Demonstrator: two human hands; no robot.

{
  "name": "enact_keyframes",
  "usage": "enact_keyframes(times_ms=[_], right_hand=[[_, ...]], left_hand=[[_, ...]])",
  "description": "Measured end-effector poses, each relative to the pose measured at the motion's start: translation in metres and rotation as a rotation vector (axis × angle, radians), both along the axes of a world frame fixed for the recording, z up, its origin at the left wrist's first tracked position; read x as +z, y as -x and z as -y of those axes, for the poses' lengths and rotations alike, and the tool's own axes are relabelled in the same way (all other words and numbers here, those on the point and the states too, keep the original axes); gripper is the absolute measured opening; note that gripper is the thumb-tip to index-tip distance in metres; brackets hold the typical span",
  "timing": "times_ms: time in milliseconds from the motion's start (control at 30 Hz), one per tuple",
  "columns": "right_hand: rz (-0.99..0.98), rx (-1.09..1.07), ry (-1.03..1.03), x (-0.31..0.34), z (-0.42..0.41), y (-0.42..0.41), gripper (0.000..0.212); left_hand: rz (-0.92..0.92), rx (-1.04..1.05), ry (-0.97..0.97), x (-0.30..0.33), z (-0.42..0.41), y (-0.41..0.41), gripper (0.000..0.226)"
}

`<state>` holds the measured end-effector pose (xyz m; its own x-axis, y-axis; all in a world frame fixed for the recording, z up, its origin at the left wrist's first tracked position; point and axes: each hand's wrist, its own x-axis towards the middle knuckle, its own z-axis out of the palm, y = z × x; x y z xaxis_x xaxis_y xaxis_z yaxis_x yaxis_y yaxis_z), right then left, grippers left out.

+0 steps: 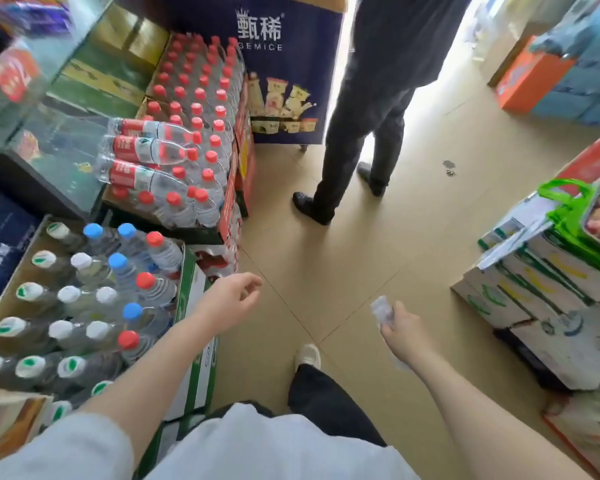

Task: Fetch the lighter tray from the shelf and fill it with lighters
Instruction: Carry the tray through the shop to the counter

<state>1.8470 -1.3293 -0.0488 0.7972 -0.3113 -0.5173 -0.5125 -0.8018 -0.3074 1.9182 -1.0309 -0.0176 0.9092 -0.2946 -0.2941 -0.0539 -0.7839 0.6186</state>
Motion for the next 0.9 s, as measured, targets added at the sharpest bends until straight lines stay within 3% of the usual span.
enact_keyframes(times_ms=[267, 567, 700, 900], right_hand=[[0.102, 0.25, -0.088, 0.038, -0.007, -0.233, 0.013], [0.206, 0.649, -0.001, 0.033, -0.073, -0.447, 0.014], [0.196, 0.673, 0.012, 0.031, -0.1, -0.53, 0.012], [0.152, 0.679, 0.031, 0.031, -0.129, -0.637, 0.02]], left_hand=[[-0.077, 0.245, -0.061, -0.008, -0.003, -0.134, 0.021], [-0.134, 0.47, -0.101, -0.026, -0.052, -0.267, 0.021], [-0.126, 0.513, -0.084, -0.014, -0.07, -0.338, 0.023], [0.026, 0.595, 0.005, 0.023, -0.088, -0.441, 0.02]])
